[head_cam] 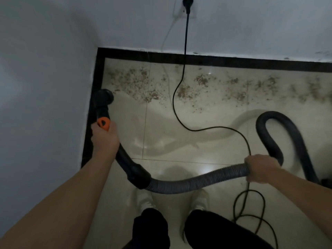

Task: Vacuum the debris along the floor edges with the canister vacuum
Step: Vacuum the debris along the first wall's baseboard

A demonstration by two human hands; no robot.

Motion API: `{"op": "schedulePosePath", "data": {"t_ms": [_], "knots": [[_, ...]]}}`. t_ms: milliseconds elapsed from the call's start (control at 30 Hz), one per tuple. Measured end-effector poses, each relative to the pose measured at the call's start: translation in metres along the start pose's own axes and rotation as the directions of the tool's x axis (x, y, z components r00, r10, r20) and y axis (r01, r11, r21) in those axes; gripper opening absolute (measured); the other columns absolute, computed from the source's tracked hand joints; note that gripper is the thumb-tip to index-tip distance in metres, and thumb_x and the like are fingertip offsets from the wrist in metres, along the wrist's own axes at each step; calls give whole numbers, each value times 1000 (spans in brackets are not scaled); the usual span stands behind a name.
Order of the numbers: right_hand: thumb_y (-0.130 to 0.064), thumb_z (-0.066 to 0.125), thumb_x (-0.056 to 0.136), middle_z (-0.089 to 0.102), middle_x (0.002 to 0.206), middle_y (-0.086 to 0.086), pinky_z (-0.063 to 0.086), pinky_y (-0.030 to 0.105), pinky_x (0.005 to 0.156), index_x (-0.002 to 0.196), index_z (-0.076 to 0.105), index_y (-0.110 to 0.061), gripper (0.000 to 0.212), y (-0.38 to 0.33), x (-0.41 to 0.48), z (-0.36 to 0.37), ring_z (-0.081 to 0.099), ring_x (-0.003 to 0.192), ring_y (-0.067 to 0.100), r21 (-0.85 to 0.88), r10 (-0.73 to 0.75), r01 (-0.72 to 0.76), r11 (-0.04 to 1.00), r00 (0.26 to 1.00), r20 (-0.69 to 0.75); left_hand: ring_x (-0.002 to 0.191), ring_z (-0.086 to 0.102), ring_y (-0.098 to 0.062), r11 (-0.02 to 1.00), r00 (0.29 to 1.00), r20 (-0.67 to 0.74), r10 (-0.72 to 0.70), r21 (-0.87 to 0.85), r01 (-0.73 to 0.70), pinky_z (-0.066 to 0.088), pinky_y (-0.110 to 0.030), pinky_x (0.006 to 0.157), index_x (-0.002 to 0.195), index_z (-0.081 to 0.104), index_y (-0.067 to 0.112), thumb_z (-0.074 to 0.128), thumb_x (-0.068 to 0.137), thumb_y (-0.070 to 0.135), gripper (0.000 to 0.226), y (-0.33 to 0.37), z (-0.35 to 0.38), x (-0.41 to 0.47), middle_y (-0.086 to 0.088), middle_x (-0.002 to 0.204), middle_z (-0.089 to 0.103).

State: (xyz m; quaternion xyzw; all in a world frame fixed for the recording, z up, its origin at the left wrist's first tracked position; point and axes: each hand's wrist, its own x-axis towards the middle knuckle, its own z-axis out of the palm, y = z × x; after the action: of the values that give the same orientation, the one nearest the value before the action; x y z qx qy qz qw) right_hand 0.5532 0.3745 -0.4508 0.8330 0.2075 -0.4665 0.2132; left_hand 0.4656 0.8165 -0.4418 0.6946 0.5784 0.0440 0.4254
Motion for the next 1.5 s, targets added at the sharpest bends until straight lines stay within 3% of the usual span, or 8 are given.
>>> {"op": "schedulePosePath", "data": {"t_ms": [100,200,400,533,733,900,1100,1500], "knots": [[-43,62,80,60,112,-11,41,32,98,104,48,-33,29,12,32,8,55,109,12,-141,48,-59,988,996,-81,59,54,-24,952,962,186,-200,-197,236,51,-34,53,90,53,17,58,92,21,7,-22,27,7,-7,78,54],[-48,66,78,54,124,-6,30,43,108,117,49,-31,45,-9,88,0,45,124,18,-199,-8,-33,980,979,-202,56,53,-21,919,917,300,-264,-210,334,52,-31,52,103,55,8,60,91,17,16,-41,64,22,-10,78,54],[-66,78,63,62,121,0,40,42,98,121,55,-23,76,-45,172,19,55,116,23,-279,-47,71,958,995,92,53,49,-22,949,941,287,-177,-203,241,50,-31,51,109,53,0,60,91,11,23,-66,118,77,-12,73,50],[-63,80,62,65,120,-1,46,36,94,122,58,-22,76,-42,210,52,60,110,20,-274,-46,101,956,979,198,49,49,-23,983,906,423,-33,-150,106,52,-32,46,97,45,7,57,91,6,13,-92,155,93,-15,73,49],[-72,59,76,58,119,0,43,33,79,121,53,-26,64,-99,282,27,58,105,23,-190,-383,343,920,891,-245,45,54,-28,970,831,518,204,8,-244,53,-41,48,102,39,10,59,86,5,25,-147,186,102,-19,71,53],[-51,56,90,62,117,4,40,32,74,117,54,-23,40,-147,324,-5,60,102,27,-71,-296,317,946,751,-590,40,52,-25,923,785,555,274,76,-376,46,-31,40,93,45,15,61,81,4,22,-188,167,93,-15,59,53],[-38,57,87,61,115,8,42,31,77,108,59,-20,28,-175,314,25,59,102,27,141,-155,265,954,837,-525,45,54,-22,922,814,538,217,160,-351,49,-30,43,98,43,12,61,84,8,22,-196,135,70,-19,77,56],[-44,59,92,57,120,9,42,30,82,118,58,-22,35,-160,290,26,56,108,27,213,-96,239,947,846,-524,41,51,-18,980,787,604,128,43,-193,48,-28,42,95,43,17,62,83,15,23,-205,196,11,-15,82,56]]}}
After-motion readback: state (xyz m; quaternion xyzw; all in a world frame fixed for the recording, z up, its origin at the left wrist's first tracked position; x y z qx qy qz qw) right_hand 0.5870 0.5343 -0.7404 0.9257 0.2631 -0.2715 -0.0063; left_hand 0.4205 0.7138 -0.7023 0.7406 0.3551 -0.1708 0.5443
